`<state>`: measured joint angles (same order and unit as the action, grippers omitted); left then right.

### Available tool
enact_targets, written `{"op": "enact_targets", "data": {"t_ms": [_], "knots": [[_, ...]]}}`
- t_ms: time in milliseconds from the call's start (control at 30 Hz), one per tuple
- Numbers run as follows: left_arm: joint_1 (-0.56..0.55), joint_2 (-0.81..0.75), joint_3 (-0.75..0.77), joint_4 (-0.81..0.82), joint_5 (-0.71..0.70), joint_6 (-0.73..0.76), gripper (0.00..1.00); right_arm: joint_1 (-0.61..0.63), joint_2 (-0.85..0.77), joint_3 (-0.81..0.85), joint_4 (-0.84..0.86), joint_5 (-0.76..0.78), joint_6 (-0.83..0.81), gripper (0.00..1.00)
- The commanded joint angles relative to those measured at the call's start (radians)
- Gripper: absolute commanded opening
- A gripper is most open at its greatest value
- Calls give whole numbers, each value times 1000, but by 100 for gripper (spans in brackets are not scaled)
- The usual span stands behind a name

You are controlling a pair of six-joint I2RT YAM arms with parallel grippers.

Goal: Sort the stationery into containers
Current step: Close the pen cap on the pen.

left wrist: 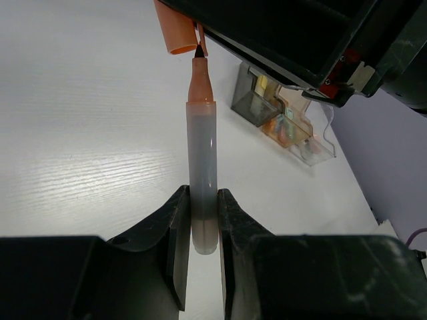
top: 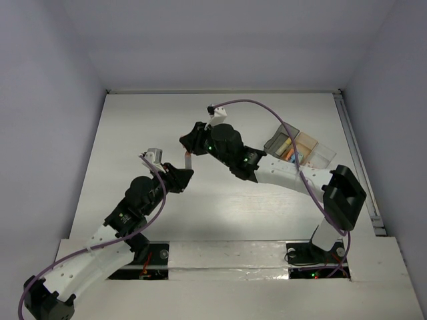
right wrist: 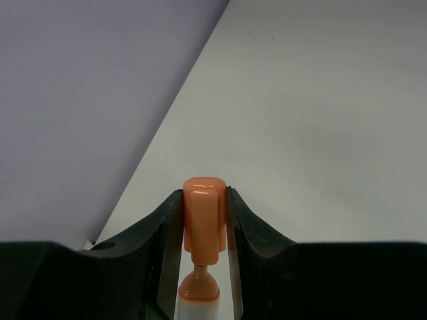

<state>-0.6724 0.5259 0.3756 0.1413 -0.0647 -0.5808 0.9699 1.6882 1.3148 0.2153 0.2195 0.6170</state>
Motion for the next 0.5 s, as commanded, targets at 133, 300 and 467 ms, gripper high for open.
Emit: {"op": "enact_targets", "data": {"t_ms": [133,300,467], "knots": [[-3,-12,54,34,-6,12,0,23,-51,-29,90,32,-16,0],[-3,-20,55,27,-18,13,0,23,-64,-34,93,38,-28,0],[-3,-46,62,24,-40,13,0,32,-73,-61,113,46,-20,0]]}}
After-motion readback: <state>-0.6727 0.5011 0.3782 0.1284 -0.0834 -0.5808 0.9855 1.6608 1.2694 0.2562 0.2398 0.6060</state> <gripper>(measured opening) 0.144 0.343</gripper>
